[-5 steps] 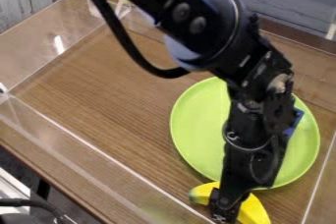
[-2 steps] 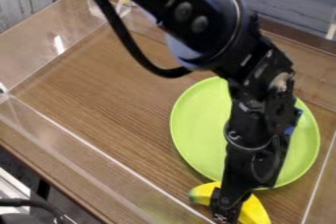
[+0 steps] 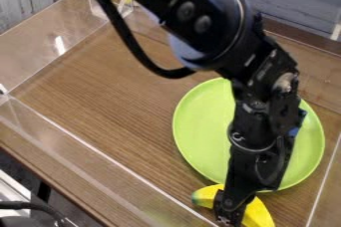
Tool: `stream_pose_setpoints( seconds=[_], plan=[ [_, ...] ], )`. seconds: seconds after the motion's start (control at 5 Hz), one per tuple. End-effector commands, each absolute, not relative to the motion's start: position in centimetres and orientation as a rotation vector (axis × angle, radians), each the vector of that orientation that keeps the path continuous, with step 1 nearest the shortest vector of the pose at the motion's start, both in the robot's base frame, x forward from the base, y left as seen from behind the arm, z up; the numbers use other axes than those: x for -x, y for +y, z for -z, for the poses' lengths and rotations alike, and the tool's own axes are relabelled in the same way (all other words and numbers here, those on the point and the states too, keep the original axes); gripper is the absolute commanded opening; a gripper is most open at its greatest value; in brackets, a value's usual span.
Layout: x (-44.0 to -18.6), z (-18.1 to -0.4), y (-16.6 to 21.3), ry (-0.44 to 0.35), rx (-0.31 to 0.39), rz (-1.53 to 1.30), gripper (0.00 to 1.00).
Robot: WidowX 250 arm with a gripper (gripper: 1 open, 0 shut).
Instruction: Put the banana in the green plate
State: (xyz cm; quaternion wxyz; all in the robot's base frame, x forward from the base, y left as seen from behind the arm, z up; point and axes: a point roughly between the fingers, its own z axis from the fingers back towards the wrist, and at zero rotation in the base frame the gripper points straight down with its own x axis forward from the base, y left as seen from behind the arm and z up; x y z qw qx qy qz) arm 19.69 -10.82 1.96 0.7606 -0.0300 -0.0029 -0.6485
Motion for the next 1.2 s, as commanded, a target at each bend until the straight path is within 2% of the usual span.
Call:
stream_pose_setpoints(
  seconds=[0.0,1.0],
  plan=[
    [-19.92,-1.97,-10.86,-0.018,0.072,1.424,1.00],
    [-19.93,-1.89,-10.92,-0.020,0.090,1.449,1.00]
  ],
)
